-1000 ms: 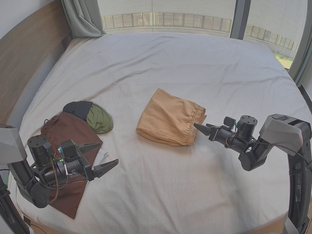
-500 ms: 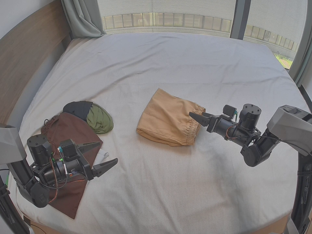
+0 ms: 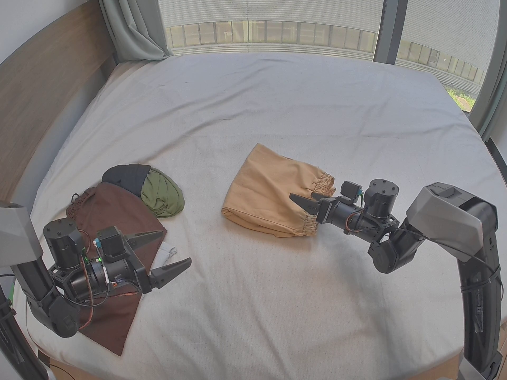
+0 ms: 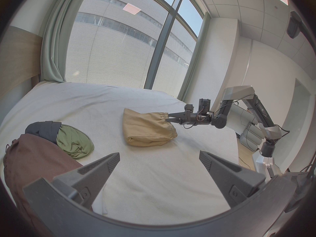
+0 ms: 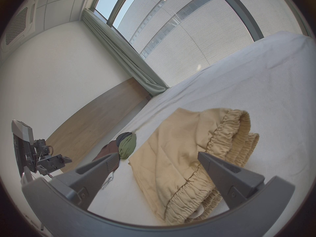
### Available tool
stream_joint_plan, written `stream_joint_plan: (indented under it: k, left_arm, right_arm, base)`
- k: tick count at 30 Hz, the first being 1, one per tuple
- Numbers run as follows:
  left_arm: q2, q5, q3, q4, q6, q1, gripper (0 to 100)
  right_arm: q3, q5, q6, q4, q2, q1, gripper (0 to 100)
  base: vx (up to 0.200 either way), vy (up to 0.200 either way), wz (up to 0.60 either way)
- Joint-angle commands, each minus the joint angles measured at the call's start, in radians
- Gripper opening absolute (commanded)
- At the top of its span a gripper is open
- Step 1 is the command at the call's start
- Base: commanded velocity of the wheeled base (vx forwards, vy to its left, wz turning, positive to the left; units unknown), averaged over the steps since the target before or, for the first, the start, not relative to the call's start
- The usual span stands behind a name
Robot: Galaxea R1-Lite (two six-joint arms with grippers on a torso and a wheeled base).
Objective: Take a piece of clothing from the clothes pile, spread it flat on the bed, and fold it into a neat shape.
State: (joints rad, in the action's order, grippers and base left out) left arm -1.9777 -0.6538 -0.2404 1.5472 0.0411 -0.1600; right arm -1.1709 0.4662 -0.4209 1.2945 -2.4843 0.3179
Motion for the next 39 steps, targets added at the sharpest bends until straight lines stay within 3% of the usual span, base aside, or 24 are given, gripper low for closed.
stream_joint_plan:
  k: [1, 17, 26, 34, 35, 39]
  left_arm:
    - [-0.001, -0.004, 0.001, 0.001, 0.000, 0.000, 100]
    - [0.002, -0.026, 0.013, 0.002, -0.004, -0.010, 100]
    - [0.056, -0.041, 0.016, 0.001, -0.029, -0.021, 100]
    - [0.095, -0.033, 0.033, 0.001, -0.030, -0.076, 100]
    - [0.099, -0.032, 0.036, 0.001, -0.029, -0.082, 100]
    - [0.111, -0.030, 0.039, 0.001, -0.018, -0.087, 100]
  right_arm:
    - [-0.046, -0.001, 0.001, -0.001, -0.096, -0.003, 100]
    - [-0.032, -0.001, 0.002, 0.011, -0.091, -0.002, 100]
    - [0.112, -0.003, 0.019, 0.011, 0.153, 0.029, 100]
    - [0.324, -0.006, 0.148, 0.009, 0.338, 0.029, 100]
    - [0.395, -0.038, 0.212, 0.012, 0.372, 0.029, 100]
    - [0.502, -0.133, 0.324, 0.029, 0.421, 0.029, 100]
  base:
    - [0.000, 0.000, 0.00]
    - [0.000, 0.000, 0.00]
    - [0.000, 0.000, 0.00]
    - [0.000, 0.000, 0.00]
    - [0.000, 0.000, 0.00]
    - [0.000, 0.000, 0.00]
